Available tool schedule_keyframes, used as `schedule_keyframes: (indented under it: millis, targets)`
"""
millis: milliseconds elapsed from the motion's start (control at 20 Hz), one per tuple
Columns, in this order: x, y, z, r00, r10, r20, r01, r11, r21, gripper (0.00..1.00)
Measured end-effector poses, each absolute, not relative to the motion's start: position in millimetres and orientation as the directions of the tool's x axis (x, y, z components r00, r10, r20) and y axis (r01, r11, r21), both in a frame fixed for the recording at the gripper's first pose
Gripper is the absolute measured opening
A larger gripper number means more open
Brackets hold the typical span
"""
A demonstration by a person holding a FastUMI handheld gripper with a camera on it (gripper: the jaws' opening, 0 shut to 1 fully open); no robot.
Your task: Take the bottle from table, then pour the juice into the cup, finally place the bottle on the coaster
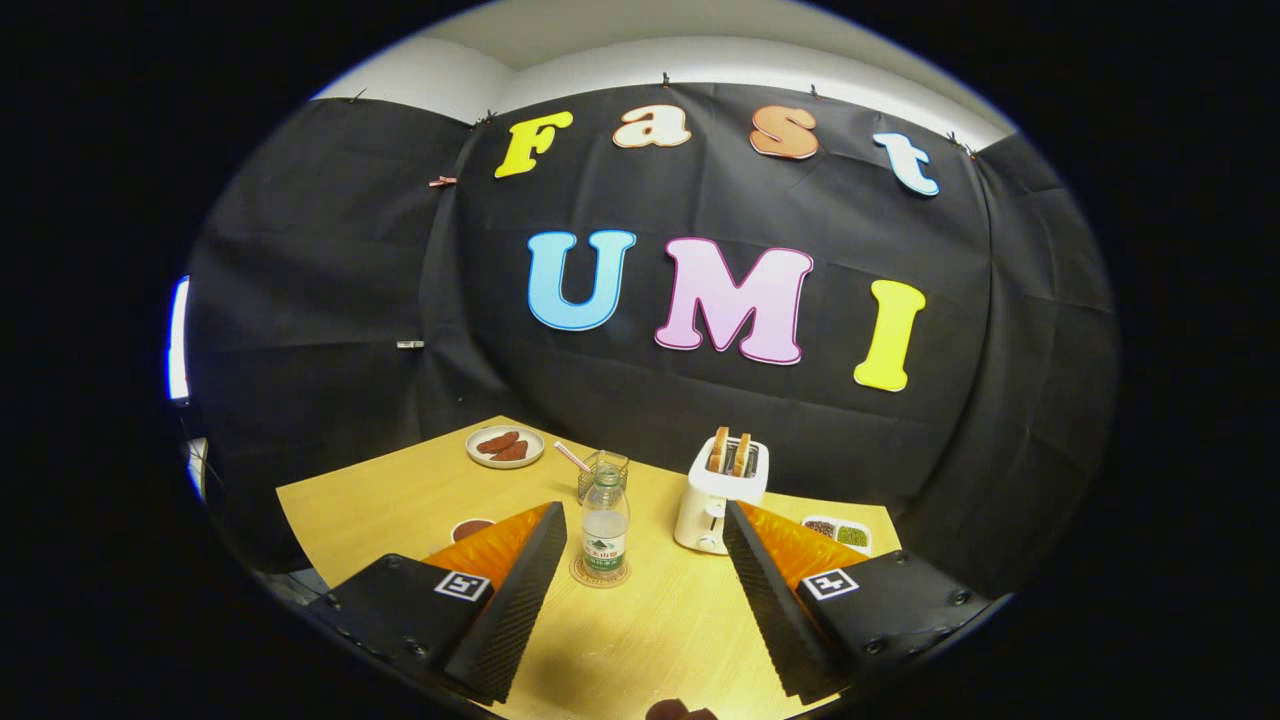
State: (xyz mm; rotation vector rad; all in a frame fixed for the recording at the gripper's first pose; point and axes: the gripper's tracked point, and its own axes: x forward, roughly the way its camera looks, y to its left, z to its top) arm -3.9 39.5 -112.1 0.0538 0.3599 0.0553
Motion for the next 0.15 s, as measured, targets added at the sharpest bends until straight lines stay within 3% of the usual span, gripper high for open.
schedule_keyframes:
  millis: [150]
  targets:
    - [-8.2,33.8,-109.4,0.935,0.044,-0.352,-0.028,0.998,0.049,0.97]
